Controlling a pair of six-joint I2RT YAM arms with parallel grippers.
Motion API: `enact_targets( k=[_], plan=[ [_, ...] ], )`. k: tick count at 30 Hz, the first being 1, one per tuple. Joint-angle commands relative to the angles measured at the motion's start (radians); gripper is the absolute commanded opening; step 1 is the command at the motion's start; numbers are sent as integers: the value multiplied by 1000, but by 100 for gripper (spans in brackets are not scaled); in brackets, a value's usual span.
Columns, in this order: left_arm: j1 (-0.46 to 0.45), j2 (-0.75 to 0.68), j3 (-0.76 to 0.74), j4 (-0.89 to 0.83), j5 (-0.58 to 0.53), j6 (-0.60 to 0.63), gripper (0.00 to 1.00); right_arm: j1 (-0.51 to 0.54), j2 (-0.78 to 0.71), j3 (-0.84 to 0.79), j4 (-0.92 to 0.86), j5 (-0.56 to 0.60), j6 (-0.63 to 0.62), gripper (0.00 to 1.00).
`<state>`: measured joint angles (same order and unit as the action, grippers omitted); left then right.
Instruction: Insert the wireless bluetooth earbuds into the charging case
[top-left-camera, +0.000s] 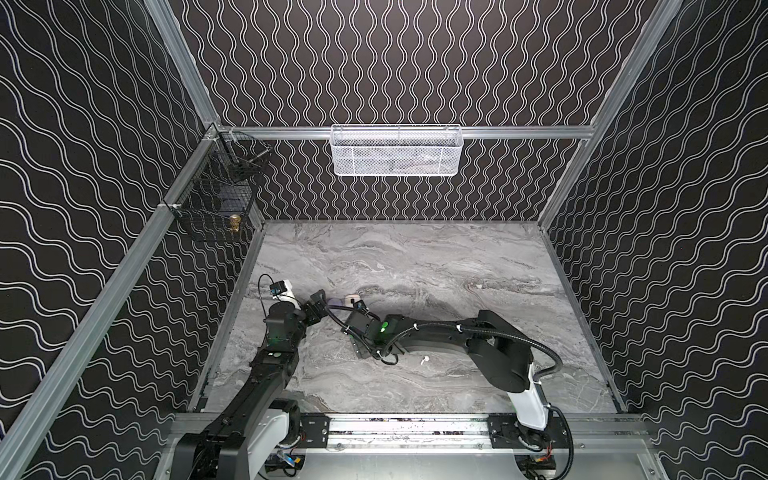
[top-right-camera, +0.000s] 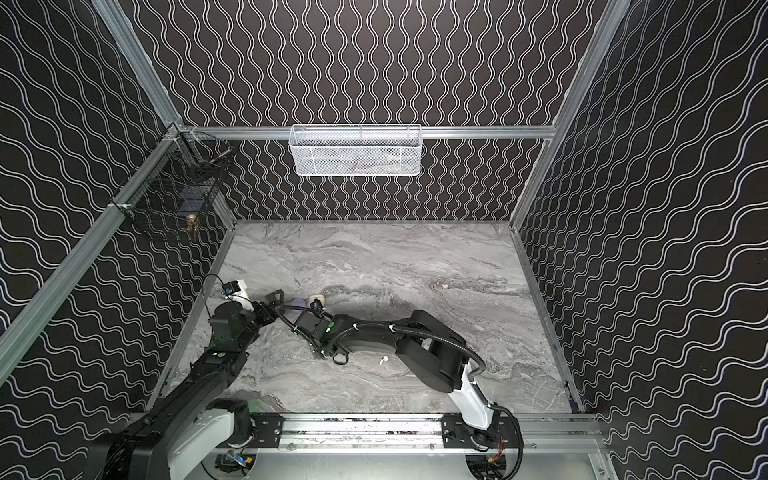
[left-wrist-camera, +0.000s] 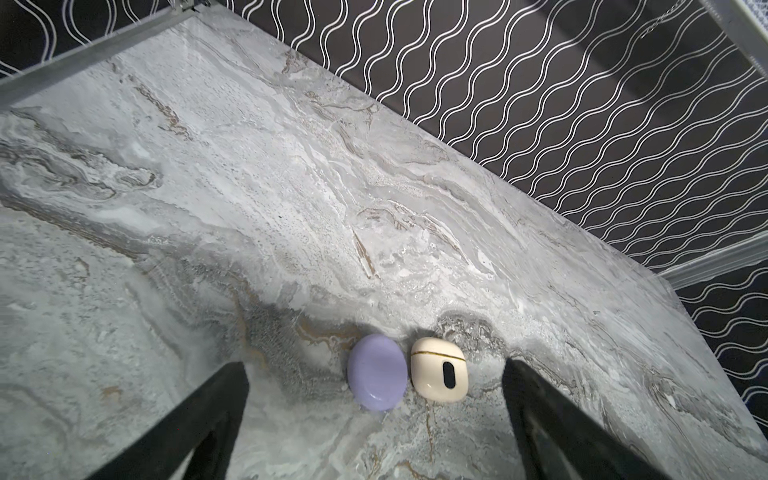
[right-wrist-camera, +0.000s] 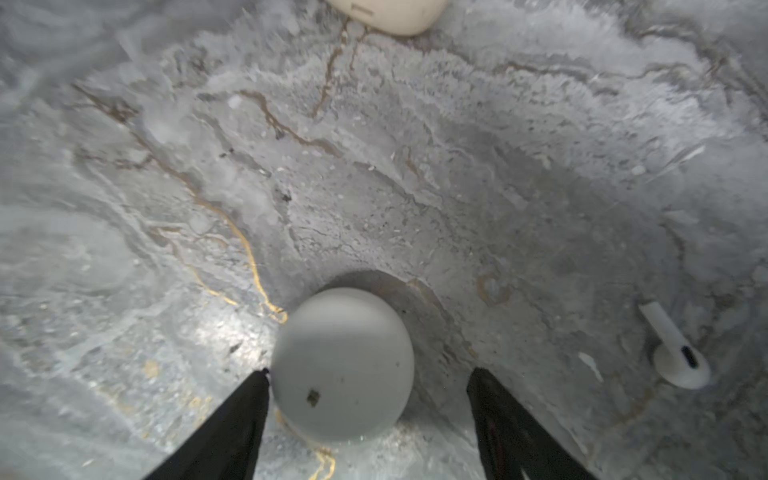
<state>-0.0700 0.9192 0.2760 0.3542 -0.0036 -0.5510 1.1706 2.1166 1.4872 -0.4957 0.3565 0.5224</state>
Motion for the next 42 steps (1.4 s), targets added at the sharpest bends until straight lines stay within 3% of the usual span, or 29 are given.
enact_targets(
  k=[1,5,15,25,28,34,42],
  plan=[
    [1,-2,-3,19,-6,-10,98,2,9,5,-30,9,32,74],
    [1,-5,-3,26,-2,-5,98,1,23,-1,-14,3,52,69],
    [1,-19,-8,25,-4,-3,98,-1,42,6,19,-1,79,65],
    [1,-16,-9,44,15,3,99,-23,-42,-110,33,61,166,42],
    [1,-19,-15,60,30,6,98,-23,-109,-184,51,79,200,40],
    [1,-10,-22,115,102,21,93,-22,-212,-333,123,57,250,44],
    [1,8,-25,164,162,29,93,-21,-253,-384,157,23,256,71]
  ],
)
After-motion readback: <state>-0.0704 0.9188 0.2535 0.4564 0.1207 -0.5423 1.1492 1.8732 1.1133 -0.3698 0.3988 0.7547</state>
